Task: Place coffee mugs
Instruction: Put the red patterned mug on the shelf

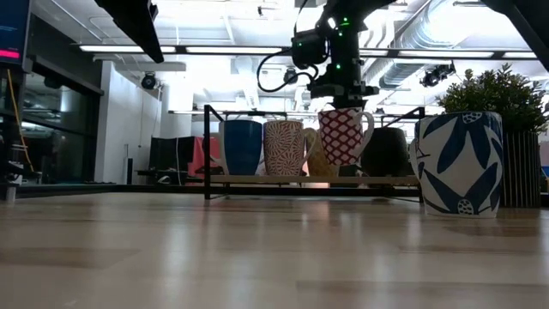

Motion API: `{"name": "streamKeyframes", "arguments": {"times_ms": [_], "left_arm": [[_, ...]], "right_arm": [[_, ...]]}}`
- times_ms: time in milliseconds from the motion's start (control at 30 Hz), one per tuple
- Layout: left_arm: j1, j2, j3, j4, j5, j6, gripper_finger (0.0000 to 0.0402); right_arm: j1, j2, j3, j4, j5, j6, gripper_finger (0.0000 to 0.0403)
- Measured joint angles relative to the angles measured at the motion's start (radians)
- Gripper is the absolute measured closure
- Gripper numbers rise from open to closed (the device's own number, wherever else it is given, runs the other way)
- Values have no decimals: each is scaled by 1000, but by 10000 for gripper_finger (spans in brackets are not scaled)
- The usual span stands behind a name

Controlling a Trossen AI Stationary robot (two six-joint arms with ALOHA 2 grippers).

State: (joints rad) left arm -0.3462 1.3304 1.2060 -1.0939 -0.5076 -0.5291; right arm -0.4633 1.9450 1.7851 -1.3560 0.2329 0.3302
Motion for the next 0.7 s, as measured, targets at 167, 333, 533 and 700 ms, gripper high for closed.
{"name": "streamKeyframes", "arguments": {"times_ms": [167,333,533,700], "left_arm": [[0,0,0,0,0,0,273],[0,0,0,0,0,0,273],[0,0,0,0,0,-1,273],[0,0,0,0,0,-8,273]], "right_arm": [[-15,0,0,0,-6,-23,403],[-15,0,0,7,4,-47,403],[-15,0,0,10,-20,-77,403],[-15,0,0,11,-25,-66,403]]}}
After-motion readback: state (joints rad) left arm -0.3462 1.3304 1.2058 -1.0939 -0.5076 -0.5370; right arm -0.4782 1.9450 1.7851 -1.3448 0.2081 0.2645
